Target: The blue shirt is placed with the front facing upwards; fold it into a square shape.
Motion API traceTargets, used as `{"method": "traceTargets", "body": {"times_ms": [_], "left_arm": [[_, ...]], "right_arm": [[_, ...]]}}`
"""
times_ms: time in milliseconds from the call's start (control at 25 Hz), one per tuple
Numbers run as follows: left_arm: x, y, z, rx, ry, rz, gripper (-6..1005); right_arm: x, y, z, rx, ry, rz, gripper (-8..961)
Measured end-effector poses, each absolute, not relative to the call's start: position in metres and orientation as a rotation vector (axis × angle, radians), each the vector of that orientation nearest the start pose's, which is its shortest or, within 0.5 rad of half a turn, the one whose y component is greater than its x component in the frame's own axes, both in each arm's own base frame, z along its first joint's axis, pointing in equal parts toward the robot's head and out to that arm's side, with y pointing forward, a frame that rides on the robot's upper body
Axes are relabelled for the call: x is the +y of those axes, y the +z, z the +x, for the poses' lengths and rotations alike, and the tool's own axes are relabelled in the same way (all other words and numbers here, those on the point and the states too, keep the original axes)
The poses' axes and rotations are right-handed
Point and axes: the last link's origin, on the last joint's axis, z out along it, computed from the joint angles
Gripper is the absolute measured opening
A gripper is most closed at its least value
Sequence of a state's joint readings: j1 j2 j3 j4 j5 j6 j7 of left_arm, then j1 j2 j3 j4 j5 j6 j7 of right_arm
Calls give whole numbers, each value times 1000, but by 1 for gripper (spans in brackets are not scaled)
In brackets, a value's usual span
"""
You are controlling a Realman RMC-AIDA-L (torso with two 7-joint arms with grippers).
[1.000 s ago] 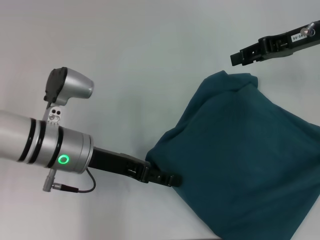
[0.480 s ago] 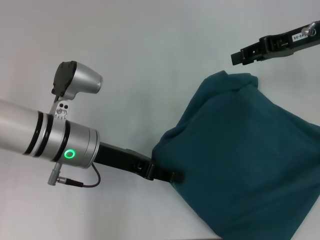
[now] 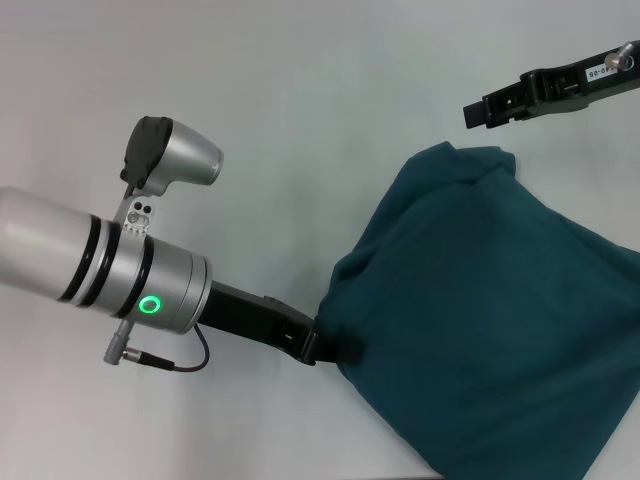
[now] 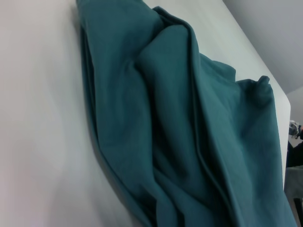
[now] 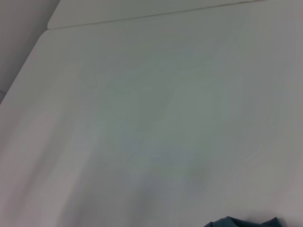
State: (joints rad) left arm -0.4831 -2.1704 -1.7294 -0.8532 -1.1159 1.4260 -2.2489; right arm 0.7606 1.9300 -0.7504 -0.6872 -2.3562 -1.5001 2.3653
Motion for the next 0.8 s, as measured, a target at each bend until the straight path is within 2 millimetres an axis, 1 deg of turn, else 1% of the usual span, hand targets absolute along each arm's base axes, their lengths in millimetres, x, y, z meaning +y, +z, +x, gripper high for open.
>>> {"method": "traceTargets", "body": {"times_ms": [160, 400, 800], "left_arm": [[281, -103, -210, -1434, -110, -2962, 128], [283, -101, -210, -1423, -98, -2958, 94], [304, -82, -203, -1313, -90, -2913, 95]], "right_arm": [[395, 45, 246, 1587, 193, -2457, 422], [395, 45, 246, 1587, 193, -2457, 422], [392, 44, 249, 1599, 191, -2457, 422]]}}
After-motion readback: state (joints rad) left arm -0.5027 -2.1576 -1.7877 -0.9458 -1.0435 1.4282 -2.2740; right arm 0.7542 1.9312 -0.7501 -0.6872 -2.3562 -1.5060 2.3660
